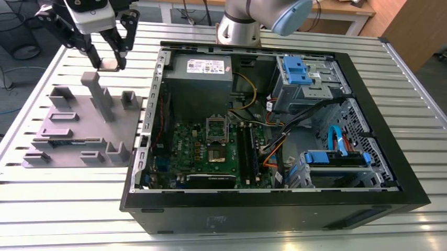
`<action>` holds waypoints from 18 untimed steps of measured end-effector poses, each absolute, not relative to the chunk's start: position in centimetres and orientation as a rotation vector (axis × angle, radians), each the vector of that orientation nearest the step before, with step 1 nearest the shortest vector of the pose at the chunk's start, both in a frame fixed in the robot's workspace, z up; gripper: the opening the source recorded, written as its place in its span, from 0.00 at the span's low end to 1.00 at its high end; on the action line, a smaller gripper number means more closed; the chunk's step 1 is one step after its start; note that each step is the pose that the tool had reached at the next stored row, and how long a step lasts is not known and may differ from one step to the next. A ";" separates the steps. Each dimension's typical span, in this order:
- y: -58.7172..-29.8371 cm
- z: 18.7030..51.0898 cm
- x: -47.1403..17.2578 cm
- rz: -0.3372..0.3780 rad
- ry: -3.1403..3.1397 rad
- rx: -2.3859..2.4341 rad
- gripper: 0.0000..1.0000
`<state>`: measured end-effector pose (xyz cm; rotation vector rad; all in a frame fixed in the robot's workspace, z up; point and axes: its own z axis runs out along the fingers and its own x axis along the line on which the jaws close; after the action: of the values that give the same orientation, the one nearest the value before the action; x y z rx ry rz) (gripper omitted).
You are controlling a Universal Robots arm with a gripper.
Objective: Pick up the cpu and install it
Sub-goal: 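Pick up the cpu and move it towards the insertion slot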
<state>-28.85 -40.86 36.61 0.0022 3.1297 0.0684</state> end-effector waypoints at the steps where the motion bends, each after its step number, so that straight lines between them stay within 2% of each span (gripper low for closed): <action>1: -40.9 36.6 -28.8 0.068 3.130 0.002 0.47; 18: -40.9 36.6 -28.3 0.068 3.130 0.002 0.47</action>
<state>-28.31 -40.86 36.61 0.0021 3.1297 0.0684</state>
